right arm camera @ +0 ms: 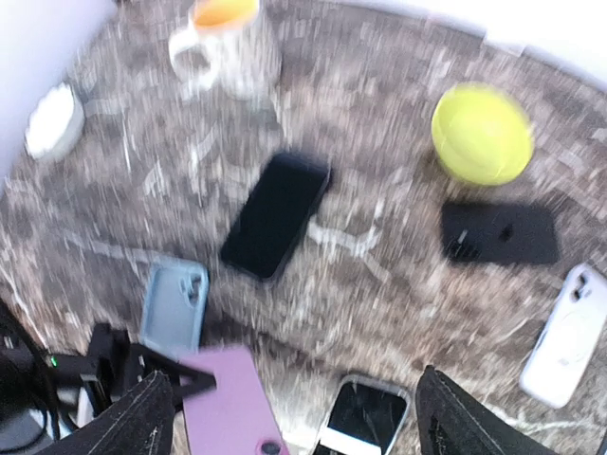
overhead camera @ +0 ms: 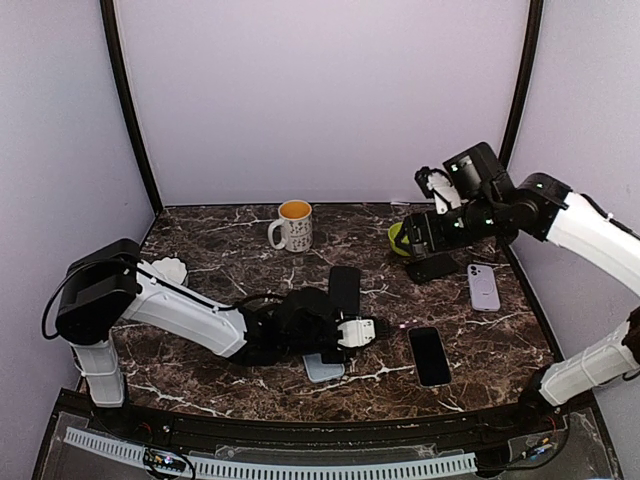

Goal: Put the phone into the phone case
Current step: Pass from the left arm to the right, then adjust the phone case at the center of the board, then install the phone into the phone case.

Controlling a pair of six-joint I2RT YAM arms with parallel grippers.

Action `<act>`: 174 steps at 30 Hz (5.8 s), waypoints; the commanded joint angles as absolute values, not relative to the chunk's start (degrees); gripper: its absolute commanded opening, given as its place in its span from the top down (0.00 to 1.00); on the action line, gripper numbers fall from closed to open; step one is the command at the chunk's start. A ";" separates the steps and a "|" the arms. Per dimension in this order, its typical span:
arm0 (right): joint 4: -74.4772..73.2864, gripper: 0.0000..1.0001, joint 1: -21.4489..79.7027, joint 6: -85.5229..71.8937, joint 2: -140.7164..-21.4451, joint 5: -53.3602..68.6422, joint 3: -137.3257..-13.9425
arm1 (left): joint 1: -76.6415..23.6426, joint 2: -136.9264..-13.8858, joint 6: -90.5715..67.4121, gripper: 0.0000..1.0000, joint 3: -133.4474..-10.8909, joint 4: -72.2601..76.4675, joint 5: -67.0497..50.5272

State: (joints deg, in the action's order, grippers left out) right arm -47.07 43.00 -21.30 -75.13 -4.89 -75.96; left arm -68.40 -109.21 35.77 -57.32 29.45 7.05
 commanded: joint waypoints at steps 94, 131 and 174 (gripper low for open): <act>-5.54 0.04 54.52 -23.60 -80.70 -11.06 -72.66 | -62.58 -83.49 -23.24 1.00 -57.77 36.13 14.98; -14.98 0.88 54.23 -25.40 -81.43 -16.02 -67.63 | -61.61 -84.76 -12.67 0.54 -54.36 -19.42 13.51; -5.31 1.00 65.18 -26.75 -95.05 -14.22 -63.21 | -36.28 -79.28 -22.94 0.01 -54.97 -15.85 10.57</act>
State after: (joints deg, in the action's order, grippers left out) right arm -10.52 62.00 -26.83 -90.04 -13.30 -60.97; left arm -40.84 -79.88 -17.67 -55.68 -12.21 7.33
